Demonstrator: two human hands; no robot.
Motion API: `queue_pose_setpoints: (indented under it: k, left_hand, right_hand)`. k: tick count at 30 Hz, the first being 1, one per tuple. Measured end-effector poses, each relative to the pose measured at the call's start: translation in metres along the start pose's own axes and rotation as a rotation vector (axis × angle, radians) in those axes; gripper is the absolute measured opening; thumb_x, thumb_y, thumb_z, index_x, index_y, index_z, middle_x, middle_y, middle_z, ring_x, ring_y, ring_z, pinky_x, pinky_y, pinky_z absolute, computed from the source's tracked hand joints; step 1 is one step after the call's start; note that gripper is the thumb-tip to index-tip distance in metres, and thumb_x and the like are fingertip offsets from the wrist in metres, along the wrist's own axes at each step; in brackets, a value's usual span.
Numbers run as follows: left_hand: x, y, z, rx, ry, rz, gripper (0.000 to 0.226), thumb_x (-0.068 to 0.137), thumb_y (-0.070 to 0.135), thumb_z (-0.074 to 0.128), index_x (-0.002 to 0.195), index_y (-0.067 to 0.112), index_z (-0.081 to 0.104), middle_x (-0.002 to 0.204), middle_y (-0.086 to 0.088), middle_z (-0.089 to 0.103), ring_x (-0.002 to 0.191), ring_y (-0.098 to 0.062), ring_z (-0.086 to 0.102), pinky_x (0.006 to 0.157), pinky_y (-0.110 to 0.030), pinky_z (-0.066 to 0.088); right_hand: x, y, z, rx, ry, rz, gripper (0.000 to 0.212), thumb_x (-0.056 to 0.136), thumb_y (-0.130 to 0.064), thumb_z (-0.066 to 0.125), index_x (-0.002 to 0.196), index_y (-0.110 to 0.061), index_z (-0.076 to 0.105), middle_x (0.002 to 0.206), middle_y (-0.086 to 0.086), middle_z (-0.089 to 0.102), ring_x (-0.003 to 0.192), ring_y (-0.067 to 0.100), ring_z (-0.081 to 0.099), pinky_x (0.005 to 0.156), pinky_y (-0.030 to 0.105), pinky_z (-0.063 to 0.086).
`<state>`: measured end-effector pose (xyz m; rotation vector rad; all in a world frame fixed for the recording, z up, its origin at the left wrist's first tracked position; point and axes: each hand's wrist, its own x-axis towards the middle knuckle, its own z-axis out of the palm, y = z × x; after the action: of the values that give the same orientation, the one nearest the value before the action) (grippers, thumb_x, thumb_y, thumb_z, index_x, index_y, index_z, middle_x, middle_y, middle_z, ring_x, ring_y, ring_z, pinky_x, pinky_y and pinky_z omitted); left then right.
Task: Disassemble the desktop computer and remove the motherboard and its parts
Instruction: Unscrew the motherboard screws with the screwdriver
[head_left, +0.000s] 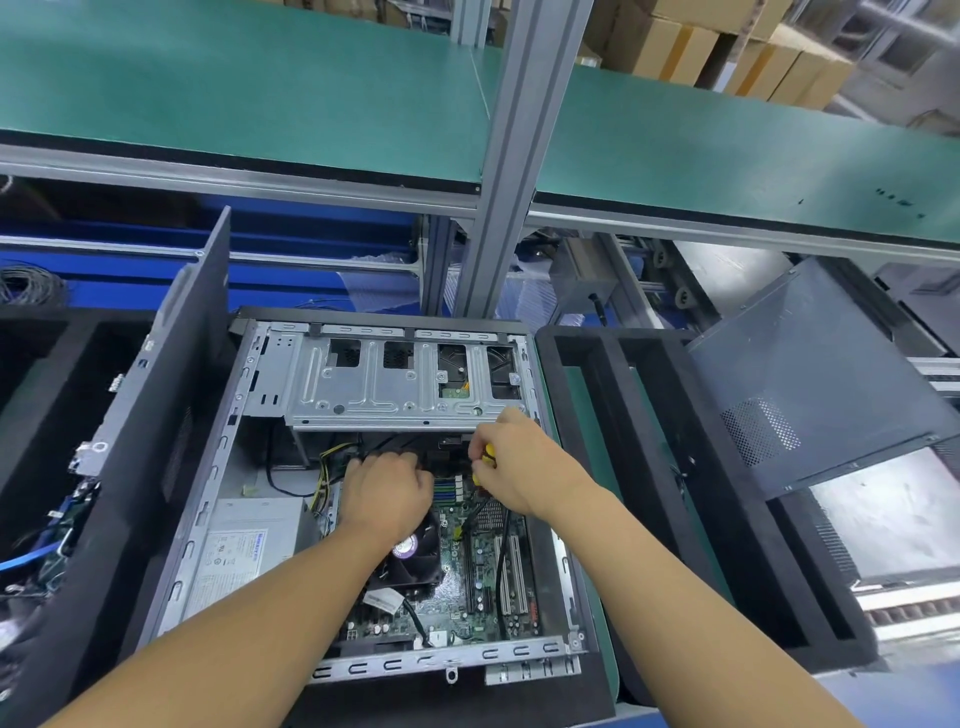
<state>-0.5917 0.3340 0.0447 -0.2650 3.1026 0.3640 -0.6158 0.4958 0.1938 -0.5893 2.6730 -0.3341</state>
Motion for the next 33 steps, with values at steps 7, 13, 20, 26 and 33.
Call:
queue_pose_setpoints:
  k: [7,13,20,26,33]
  left_hand:
    - [0.0004,0.0002,-0.0009,-0.001,-0.002,0.002,0.027,0.088,0.035,0.037,0.079,0.022,0.060,0.086,-0.004,0.069,0.082,-0.027,0.063,0.079,-0.038,0.036]
    - [0.0001,-0.0002,-0.0002,-0.008,-0.012,-0.001,0.024,0.087,0.035,0.036,0.077,0.024,0.055,0.085,-0.003,0.069,0.081,-0.026,0.062,0.078,-0.038,0.035]
    - [-0.0004,0.0000,-0.0001,0.003,-0.008,0.004,0.029,0.088,0.035,0.036,0.081,0.022,0.061,0.086,-0.003,0.068,0.081,-0.026,0.062,0.079,-0.038,0.036]
    - [-0.0013,0.0004,-0.0013,0.001,-0.025,-0.004,0.031,0.089,0.035,0.035,0.083,0.022,0.062,0.087,-0.002,0.068,0.082,-0.025,0.062,0.082,-0.039,0.036]
    - [-0.0012,0.0003,-0.0030,-0.008,-0.042,-0.002,0.031,0.088,0.035,0.034,0.083,0.022,0.062,0.087,-0.002,0.068,0.081,-0.025,0.062,0.081,-0.038,0.036]
  right_hand:
    - [-0.0013,0.0000,0.0007,-0.001,0.037,-0.021,0.027,0.100,-0.012,0.052,0.127,-0.016,0.055,0.121,0.007,0.049,0.106,0.029,0.055,0.091,0.039,0.048]
    - [-0.0022,0.0025,0.0026,-0.055,-0.009,-0.011,0.030,0.097,-0.010,0.051,0.128,-0.010,0.053,0.120,0.005,0.043,0.095,0.021,0.046,0.072,0.022,0.032]
    - [0.0012,0.0013,0.0007,-0.055,-0.043,0.018,0.034,0.095,-0.004,0.054,0.124,-0.019,0.060,0.126,0.005,0.045,0.104,0.027,0.058,0.087,0.035,0.049]
    - [0.0018,0.0000,0.0072,0.030,0.012,-0.016,0.017,0.103,-0.026,0.049,0.108,-0.017,0.063,0.110,0.005,0.053,0.099,0.025,0.056,0.084,0.033,0.045]
    - [0.0012,0.0023,0.0075,0.065,0.070,0.013,0.025,0.097,-0.010,0.054,0.121,-0.015,0.055,0.123,0.003,0.045,0.103,0.023,0.054,0.086,0.029,0.044]
